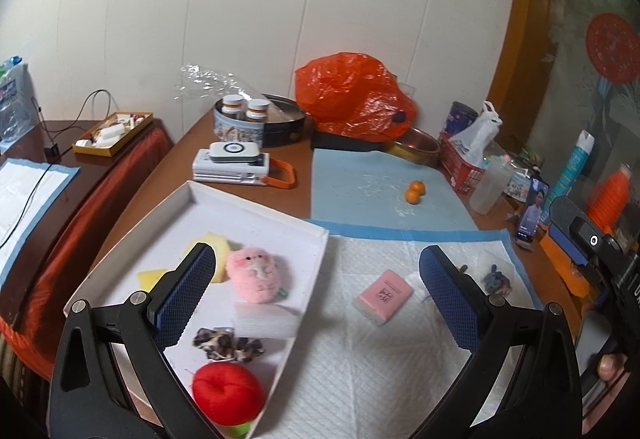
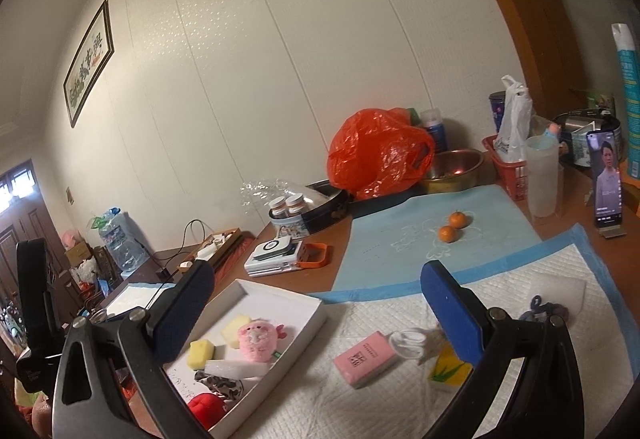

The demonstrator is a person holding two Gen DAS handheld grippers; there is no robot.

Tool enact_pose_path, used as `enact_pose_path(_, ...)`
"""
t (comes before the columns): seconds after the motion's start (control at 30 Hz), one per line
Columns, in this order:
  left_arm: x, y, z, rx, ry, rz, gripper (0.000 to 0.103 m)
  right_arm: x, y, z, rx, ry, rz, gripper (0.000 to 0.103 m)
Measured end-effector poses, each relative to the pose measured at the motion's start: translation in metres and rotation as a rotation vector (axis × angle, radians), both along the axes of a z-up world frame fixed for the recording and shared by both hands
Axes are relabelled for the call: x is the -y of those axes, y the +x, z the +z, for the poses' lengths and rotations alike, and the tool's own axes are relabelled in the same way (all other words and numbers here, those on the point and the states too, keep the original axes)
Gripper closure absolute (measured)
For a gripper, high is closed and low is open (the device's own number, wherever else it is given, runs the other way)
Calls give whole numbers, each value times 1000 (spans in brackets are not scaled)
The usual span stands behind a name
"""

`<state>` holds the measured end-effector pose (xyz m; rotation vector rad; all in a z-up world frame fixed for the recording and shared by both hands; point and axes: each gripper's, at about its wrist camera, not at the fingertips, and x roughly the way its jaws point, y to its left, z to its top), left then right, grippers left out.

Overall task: Organize soft objects
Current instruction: 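Move both tools back over the pad toward the tissue packs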

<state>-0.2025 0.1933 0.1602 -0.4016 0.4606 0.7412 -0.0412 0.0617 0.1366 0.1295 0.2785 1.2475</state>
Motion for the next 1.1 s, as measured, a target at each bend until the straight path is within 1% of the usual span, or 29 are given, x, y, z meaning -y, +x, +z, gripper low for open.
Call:
enact_pose_path(0.17, 7, 17, 5, -8, 8, -38, 0, 24, 28, 5, -20, 29, -56, 0)
enact_pose_path(0.27, 11, 28, 2, -14, 34, -58, 0, 50, 58, 12, -55, 80, -139, 0)
enact_pose_path(0.33, 12, 39, -6, -43, 44, -66, 0, 69, 82, 13, -99, 117, -207, 0)
enact_pose_path(0.4, 10, 53, -19, -76, 18, -91, 0, 87, 105, 9, -152, 145, -266, 0)
enact_pose_path(0.5, 6, 79, -42, -126, -25, -163, 0, 102, 128, 2, -195, 156, -318, 0)
enact_pose_path(0.57, 4, 98, -59, -172, -45, -194, 0, 108, 140, -4, -206, 145, -328, 0)
enact_pose_path(0.63, 0, 117, -78, -216, -70, -209, 0, 106, 148, -13, -211, 101, -323, 0)
enact_pose_path(0.7, -2, 132, -96, -271, -83, -220, 0, 98, 152, -25, -216, 29, -304, 0)
enact_pose_path(0.77, -2, 146, -113, -334, -71, -239, 0, 81, 151, -41, -210, -75, -257, 0)
enact_pose_path(0.83, 1, 156, -126, -376, -59, -261, 0, 56, 145, -60, -192, -201, -184, 0)
enact_pose_path(0.9, 3, 166, -136, -402, -46, -281, 0, 29, 134, -79, -151, -316, -123, 0)
enact_pose_path(1.0, 3, 176, -144, -434, -27, -297, 0, -6, 116, -99, -71, -432, -86, 0)
enact_pose_path(1.1, -1, 183, -149, -456, -6, -301, 7, -32, 105, -112, -20, -499, -69, 0)
